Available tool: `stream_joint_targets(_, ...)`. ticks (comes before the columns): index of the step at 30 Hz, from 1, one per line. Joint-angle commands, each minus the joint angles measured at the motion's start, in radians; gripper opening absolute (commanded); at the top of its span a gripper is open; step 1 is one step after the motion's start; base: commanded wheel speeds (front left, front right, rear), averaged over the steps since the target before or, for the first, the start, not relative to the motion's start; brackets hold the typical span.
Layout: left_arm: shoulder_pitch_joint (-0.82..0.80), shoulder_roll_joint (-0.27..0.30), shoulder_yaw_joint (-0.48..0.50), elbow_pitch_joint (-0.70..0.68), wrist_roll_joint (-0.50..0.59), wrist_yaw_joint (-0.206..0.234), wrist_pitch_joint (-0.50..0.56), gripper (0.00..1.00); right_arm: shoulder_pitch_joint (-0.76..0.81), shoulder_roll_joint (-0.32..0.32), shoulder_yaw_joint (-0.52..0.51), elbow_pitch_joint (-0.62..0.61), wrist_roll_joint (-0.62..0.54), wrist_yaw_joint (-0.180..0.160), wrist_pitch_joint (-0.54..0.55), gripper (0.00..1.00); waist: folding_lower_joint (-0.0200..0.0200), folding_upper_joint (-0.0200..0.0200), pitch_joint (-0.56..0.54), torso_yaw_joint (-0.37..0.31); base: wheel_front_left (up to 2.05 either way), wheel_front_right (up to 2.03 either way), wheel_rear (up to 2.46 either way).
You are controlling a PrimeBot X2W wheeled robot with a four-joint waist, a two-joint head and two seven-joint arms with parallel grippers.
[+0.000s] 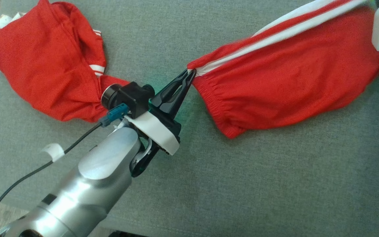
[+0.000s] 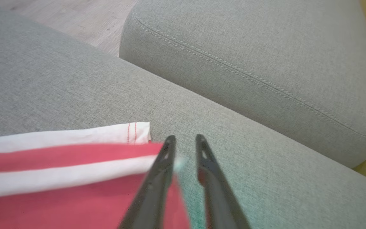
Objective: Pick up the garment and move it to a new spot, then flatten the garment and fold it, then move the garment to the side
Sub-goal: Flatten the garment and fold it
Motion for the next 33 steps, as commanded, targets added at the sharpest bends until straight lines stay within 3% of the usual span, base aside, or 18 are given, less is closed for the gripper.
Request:
stream_joint_targets(1,-0.037,0.025,0.029,-0.01,0.007,0.002,-0.013,0.52,-0.021,0.001,0.003,-0.015,0.008,0.003,-0.015,1.0,-0.0001,0.0,-0.006,-0.001,0.0,0.0,0.0)
stream_joint_targets(2,-0.035,0.024,0.034,-0.004,0.008,0.005,-0.014,1.0,-0.021,0.005,0.005,-0.003,0.011,0.003,-0.024,1.0,-0.0001,0.0,-0.012,-0.004,0.0,0.0,0.0)
stream_joint_targets(9,0.004,0.036,0.12,-0.001,-0.007,0.037,-0.019,1.0,-0.005,0.037,-0.01,0.03,0.051,0.003,-0.176,1.0,-0.0001,0.0,-0.085,-0.05,0.0,0.0,0.0)
stream_joint_targets(20,0.184,0.065,0.424,-0.18,0.041,0.131,-0.019,1.0,0.127,0.169,-0.097,-0.037,0.18,0.003,-0.473,1.0,-0.0001,0.0,-0.265,-0.16,0.0,0.0,0.0)
stream_joint_targets(27,0.339,0.024,0.557,-0.29,0.107,0.159,-0.019,1.0,0.258,0.241,-0.166,-0.113,0.152,0.003,-0.526,1.0,-0.0001,0.0,-0.343,-0.2,0.0,0.0,0.0)
stream_joint_targets(33,0.471,-0.023,0.615,-0.313,0.183,0.135,-0.019,1.0,0.468,0.347,-0.322,-0.24,0.052,0.003,-0.531,1.0,-0.0001,0.0,-0.4,-0.222,0.0,0.0,0.0)
